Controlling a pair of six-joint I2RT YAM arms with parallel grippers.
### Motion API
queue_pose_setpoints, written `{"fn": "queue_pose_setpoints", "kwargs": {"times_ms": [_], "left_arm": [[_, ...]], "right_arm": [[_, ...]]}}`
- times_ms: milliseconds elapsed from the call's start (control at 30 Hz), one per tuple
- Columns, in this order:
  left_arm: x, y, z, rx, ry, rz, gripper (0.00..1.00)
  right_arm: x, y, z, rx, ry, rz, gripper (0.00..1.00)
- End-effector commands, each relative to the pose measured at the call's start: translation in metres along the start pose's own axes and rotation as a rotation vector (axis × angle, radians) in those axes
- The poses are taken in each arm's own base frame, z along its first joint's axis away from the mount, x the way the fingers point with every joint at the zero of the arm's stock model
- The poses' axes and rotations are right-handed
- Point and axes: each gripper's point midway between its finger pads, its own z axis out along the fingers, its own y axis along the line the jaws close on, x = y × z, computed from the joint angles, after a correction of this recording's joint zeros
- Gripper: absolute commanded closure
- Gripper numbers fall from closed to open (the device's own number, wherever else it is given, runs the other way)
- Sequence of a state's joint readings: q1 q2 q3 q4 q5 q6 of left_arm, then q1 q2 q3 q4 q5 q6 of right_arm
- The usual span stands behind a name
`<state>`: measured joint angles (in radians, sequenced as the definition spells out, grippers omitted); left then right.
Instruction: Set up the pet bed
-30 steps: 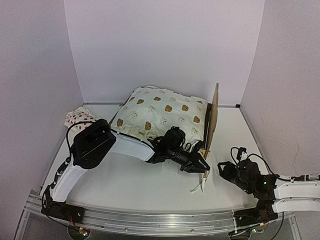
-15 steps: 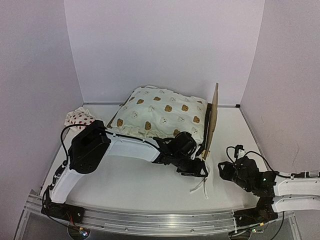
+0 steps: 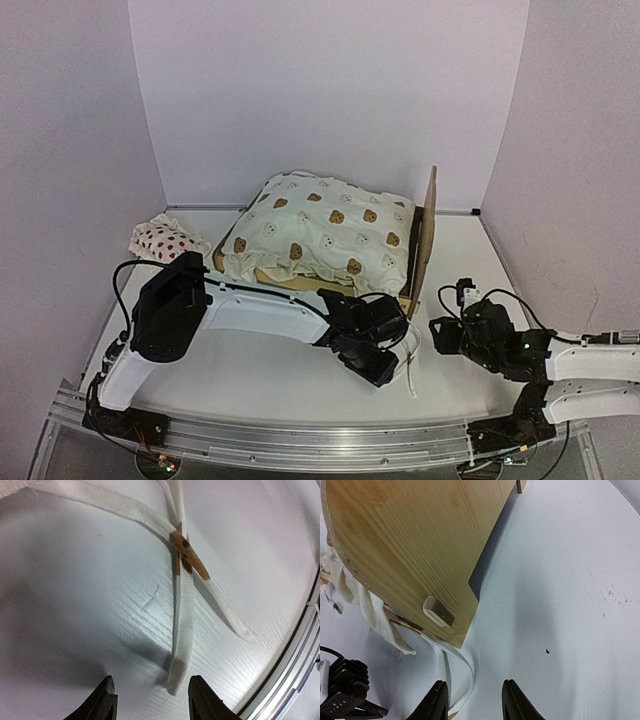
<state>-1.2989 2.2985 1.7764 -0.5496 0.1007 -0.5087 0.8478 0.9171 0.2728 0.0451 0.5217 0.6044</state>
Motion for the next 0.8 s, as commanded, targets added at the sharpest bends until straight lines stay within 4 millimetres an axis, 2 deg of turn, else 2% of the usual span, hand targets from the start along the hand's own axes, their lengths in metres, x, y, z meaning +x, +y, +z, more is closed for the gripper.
{"fn": "queue_pose_setpoints", "kwargs": {"times_ms": [0, 200, 267, 433, 633, 767], "left_arm": [[0.012, 0.006, 0.002, -0.092, 0.054, 0.076, 0.51], [0.016, -0.013, 0.006, -0.095, 0.046, 0.151, 0.52], [0.015, -0.012, 0.009, -0.135, 0.033, 0.185, 0.55], [0.021, -0.014, 0.018, -0.206, 0.039, 0.253, 0.68], [0.021, 0.002, 0.016, -0.334, 0.025, 0.278, 0.99], [0.015, 0.013, -0.004, -0.391, -0.033, 0.259, 1.0]], "right_arm": [[-0.004, 0.009, -0.003, -0.022, 0.02, -0.026, 0.62], [0.0, 0.005, -0.006, -0.018, 0.041, -0.03, 0.62], [0.001, 0.004, -0.008, -0.017, 0.044, -0.03, 0.62], [0.001, 0.0, -0.014, -0.015, 0.051, -0.025, 0.62], [0.005, 0.0, -0.021, -0.037, 0.071, -0.019, 0.62], [0.019, 0.01, -0.023, -0.102, 0.147, -0.019, 0.62]]}}
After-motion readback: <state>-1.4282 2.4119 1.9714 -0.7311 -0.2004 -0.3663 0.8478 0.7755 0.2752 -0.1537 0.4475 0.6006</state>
